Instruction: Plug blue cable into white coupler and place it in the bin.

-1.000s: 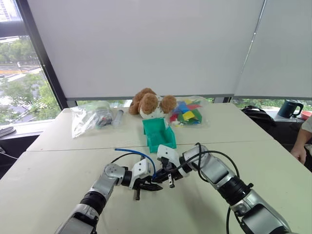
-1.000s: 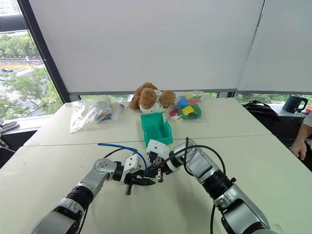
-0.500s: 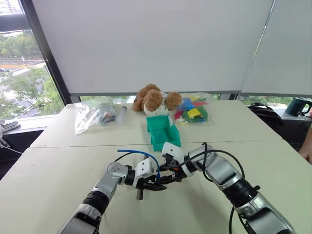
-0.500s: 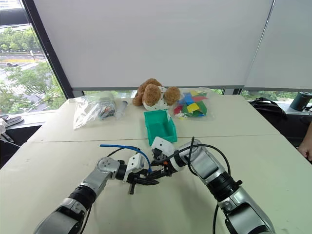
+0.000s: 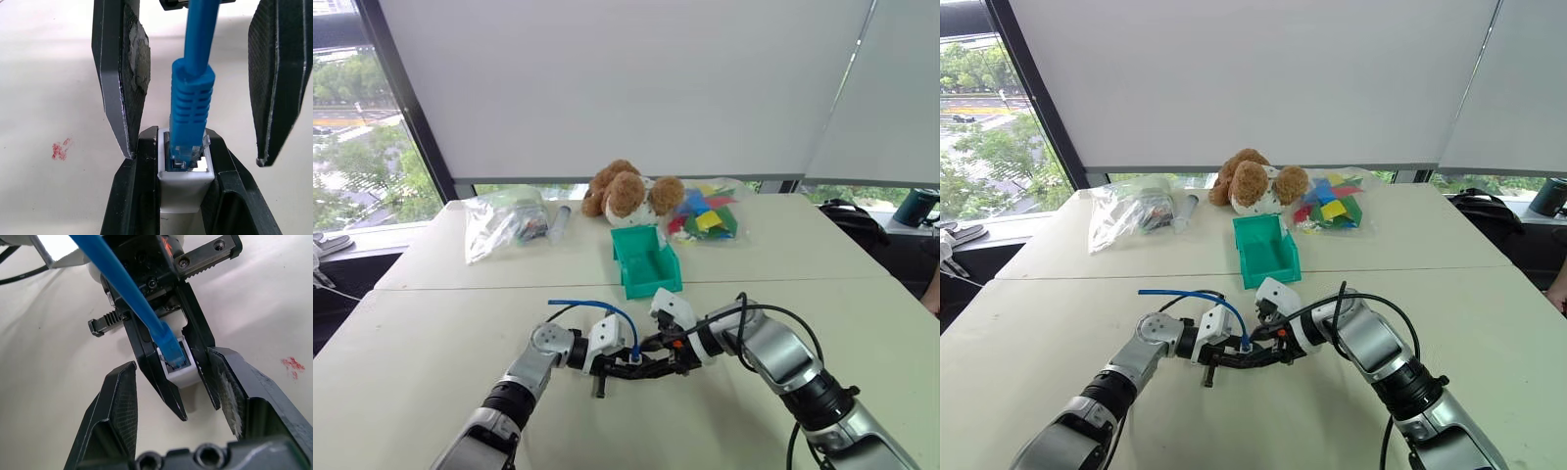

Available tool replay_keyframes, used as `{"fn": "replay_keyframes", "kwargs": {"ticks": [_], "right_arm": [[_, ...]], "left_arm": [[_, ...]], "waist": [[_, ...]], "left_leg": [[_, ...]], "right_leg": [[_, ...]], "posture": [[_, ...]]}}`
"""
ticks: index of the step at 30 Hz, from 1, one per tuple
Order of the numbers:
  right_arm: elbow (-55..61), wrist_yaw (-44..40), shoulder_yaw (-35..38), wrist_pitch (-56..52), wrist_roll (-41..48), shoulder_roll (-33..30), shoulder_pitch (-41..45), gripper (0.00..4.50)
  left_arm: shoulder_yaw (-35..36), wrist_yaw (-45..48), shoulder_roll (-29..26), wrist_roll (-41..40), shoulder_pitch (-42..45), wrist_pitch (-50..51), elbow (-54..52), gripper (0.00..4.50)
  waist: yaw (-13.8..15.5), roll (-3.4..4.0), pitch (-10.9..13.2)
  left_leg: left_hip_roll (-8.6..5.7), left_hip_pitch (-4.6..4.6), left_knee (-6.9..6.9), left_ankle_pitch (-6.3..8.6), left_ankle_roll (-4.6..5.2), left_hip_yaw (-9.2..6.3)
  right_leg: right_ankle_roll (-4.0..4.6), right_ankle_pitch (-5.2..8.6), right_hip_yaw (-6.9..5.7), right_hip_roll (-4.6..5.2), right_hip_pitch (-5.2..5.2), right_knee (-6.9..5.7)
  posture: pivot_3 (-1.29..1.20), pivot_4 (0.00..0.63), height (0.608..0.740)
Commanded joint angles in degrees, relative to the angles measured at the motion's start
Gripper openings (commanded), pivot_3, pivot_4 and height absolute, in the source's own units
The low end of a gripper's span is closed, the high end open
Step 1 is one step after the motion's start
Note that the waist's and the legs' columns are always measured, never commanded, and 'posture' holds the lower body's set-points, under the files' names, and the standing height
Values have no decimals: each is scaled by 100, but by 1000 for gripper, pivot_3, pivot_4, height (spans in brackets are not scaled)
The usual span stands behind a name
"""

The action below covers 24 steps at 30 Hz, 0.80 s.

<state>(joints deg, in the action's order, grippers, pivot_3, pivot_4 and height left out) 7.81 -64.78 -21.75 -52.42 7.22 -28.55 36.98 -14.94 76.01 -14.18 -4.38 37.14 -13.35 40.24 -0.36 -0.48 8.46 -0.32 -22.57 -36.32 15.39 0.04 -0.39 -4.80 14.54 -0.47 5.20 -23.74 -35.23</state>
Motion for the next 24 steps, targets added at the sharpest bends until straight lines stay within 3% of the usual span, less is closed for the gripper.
{"fn": "replay_keyframes", "kwargs": {"ticks": [1, 16, 19, 22, 24], "right_arm": [[268, -42, 55, -58, 376, 92, 163, 2504], [682, 316, 164, -149, 829, -149, 230, 2504], [547, 431, 160, -80, 813, -139, 272, 1644], [497, 481, 125, -26, 834, -161, 277, 165], [454, 515, 118, -7, 854, -142, 274, 34]], "left_arm": [[58, -159, -44, 44, 137, 9, 47, 422], [45, -179, -53, 65, 139, -1, 72, 422], [39, -185, -42, 68, 151, -10, 86, 422], [37, -189, -36, 65, 148, -13, 78, 422], [36, -189, -39, 62, 141, -19, 71, 422]], "waist": [[0, 1, 8], [-11, -4, 53], [-15, -3, 56], [-17, -3, 56], [-16, -3, 56]], "left_leg": [[0, 0, -1, 0, 0, 0], [-1, -11, -18, -1, 0, 0], [-1, -17, -30, -1, 0, -1], [0, -49, -58, -1, 1, -2], [-1, -83, -80, -1, 0, -2]], "right_leg": [[-2, -1, -1, 0, 0, 0], [-33, -19, -5, -10, -1, 0], [-40, -23, -11, -13, -1, -1], [-50, -28, -11, -15, -19, -5], [-61, -38, -11, -16, -50, -13]], "posture": [[0, 150, 740], [0, 150, 740], [0, 150, 740], [0, 150, 740], [0, 150, 740]]}}
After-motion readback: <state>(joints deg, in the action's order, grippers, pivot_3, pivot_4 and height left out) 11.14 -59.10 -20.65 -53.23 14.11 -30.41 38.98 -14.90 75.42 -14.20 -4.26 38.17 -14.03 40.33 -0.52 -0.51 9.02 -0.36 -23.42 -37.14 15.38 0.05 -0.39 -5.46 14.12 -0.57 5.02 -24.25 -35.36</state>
